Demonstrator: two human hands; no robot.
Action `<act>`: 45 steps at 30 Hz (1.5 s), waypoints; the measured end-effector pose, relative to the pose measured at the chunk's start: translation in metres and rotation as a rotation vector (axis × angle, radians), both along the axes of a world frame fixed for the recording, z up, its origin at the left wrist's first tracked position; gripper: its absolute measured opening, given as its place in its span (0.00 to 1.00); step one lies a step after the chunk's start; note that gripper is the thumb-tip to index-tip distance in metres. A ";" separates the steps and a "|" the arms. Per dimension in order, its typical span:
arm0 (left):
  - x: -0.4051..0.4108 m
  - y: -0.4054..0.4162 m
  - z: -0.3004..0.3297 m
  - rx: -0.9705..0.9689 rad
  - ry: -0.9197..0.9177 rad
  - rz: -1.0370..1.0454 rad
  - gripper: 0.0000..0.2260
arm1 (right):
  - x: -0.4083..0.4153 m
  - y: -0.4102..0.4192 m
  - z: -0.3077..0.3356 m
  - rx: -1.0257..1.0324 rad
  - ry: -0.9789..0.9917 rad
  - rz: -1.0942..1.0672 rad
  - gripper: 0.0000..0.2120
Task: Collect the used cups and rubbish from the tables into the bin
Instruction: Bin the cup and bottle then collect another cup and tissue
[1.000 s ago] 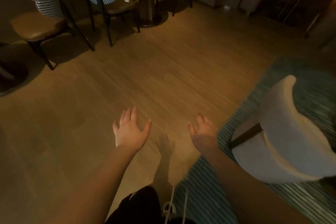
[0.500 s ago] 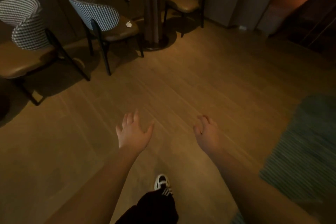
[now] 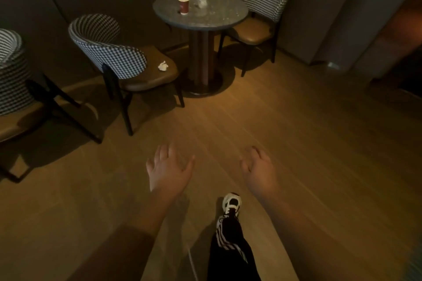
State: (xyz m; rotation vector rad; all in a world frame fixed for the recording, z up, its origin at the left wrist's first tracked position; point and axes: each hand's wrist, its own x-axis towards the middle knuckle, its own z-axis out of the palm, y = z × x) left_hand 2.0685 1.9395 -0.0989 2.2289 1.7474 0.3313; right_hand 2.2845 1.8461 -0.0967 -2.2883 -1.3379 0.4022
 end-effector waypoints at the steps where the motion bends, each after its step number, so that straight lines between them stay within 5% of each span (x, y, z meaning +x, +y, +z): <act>1: 0.020 0.030 -0.005 0.006 -0.004 0.012 0.37 | 0.022 0.032 -0.005 0.012 0.000 0.017 0.20; 13: 0.195 0.344 0.010 -0.047 -0.061 0.175 0.35 | 0.218 0.391 0.002 -0.023 -0.004 0.149 0.19; 32: 0.231 0.834 -0.017 -0.020 -0.105 0.289 0.34 | 0.256 0.912 0.005 -0.015 -0.059 0.296 0.20; 45: 0.358 1.045 -0.001 -0.082 -0.671 0.140 0.48 | 0.319 1.061 -0.003 -0.086 0.021 0.198 0.19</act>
